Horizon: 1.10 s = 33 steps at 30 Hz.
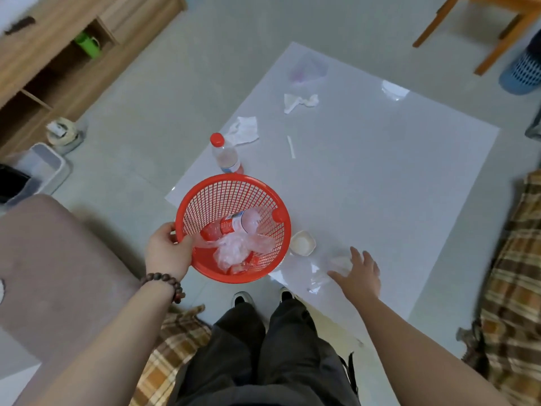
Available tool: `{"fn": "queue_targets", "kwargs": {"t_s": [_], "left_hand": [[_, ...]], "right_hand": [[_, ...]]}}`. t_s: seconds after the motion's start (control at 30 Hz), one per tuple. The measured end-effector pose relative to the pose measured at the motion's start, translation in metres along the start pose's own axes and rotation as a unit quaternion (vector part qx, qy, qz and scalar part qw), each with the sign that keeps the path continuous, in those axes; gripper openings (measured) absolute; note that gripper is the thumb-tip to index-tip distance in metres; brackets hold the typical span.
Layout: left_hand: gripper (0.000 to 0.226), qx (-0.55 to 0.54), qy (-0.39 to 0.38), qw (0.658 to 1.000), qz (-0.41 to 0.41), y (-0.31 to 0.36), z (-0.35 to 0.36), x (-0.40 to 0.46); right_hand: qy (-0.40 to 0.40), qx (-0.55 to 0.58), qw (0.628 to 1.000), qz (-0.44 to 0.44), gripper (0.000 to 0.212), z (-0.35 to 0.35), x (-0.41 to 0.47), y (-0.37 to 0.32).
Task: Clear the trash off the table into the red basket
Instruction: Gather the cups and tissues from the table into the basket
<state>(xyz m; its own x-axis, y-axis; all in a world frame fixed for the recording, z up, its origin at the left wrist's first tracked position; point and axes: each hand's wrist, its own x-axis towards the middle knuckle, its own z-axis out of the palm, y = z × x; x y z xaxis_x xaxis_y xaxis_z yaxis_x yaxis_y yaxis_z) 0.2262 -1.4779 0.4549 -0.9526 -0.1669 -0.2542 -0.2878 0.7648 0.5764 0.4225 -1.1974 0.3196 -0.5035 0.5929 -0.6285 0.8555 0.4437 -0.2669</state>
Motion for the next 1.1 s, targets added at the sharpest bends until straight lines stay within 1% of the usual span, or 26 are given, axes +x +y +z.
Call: {"fn": "queue_targets", "kwargs": {"t_s": [0.1, 0.17, 0.27, 0.33, 0.43, 0.47, 0.53, 0.63, 0.67, 0.73, 0.77, 0.83, 0.9, 0.97, 1.03, 1.1], "left_hand": [[0.022, 0.023, -0.005, 0.999, 0.021, -0.001, 0.004, 0.006], [0.022, 0.046, -0.003, 0.998, 0.038, -0.002, 0.005, 0.012], [0.023, 0.06, -0.007, 0.997, 0.049, -0.003, 0.004, 0.021], [0.023, 0.065, -0.009, 0.996, 0.051, -0.002, 0.006, 0.025], [0.023, 0.062, -0.01, 0.997, 0.055, 0.002, 0.008, 0.027], [0.023, 0.057, -0.013, 0.997, 0.057, 0.003, 0.008, 0.028], [0.023, 0.047, -0.016, 0.997, 0.06, 0.004, 0.01, 0.028], [0.024, 0.028, -0.021, 0.998, 0.053, 0.005, 0.01, 0.027], [0.024, 0.02, -0.025, 0.998, 0.051, 0.006, 0.008, 0.026], [0.023, 0.002, -0.034, 0.998, 0.048, 0.007, 0.004, 0.025], [0.023, -0.007, -0.037, 0.998, 0.049, 0.007, 0.001, 0.025], [0.024, -0.028, -0.036, 0.998, 0.049, 0.009, -0.006, 0.025], [0.025, -0.047, -0.026, 0.997, 0.05, 0.011, -0.014, 0.024], [0.023, -0.065, -0.019, 0.996, 0.054, 0.012, -0.023, 0.024], [0.016, -0.089, -0.026, 0.994, 0.057, 0.011, -0.033, 0.023], [0.013, -0.108, -0.037, 0.992, 0.06, 0.008, -0.043, 0.023]], "right_hand": [[-0.053, 0.022, 0.998, 0.036, 0.088, 0.02, 0.011, 0.006], [-0.058, 0.058, 0.996, 0.045, 0.08, 0.032, 0.019, 0.008], [-0.008, 0.089, 0.994, 0.066, 0.058, 0.047, 0.029, 0.01], [0.025, 0.082, 0.993, 0.076, 0.047, 0.05, 0.036, 0.011], [0.063, 0.083, 0.992, 0.066, 0.023, 0.045, 0.038, 0.011], [0.075, 0.094, 0.991, 0.061, 0.018, 0.04, 0.036, 0.011], [0.105, 0.119, 0.986, 0.043, 0.016, 0.025, 0.028, 0.004], [0.174, 0.169, 0.97, -0.019, 0.014, -0.007, 0.009, -0.021], [0.201, 0.193, 0.96, -0.041, 0.014, -0.02, 0.001, -0.034], [0.249, 0.251, 0.931, -0.089, 0.02, -0.044, -0.018, -0.064], [0.26, 0.284, 0.916, -0.115, 0.023, -0.055, -0.028, -0.081], [0.245, 0.344, 0.891, -0.169, 0.026, -0.068, -0.049, -0.117], [0.208, 0.365, 0.878, -0.228, 0.03, -0.073, -0.068, -0.154], [0.184, 0.325, 0.878, -0.301, 0.031, -0.069, -0.081, -0.187], [0.179, 0.228, 0.879, -0.377, 0.029, -0.06, -0.087, -0.216], [0.163, 0.151, 0.879, -0.421, 0.022, -0.048, -0.089, -0.24]]}}
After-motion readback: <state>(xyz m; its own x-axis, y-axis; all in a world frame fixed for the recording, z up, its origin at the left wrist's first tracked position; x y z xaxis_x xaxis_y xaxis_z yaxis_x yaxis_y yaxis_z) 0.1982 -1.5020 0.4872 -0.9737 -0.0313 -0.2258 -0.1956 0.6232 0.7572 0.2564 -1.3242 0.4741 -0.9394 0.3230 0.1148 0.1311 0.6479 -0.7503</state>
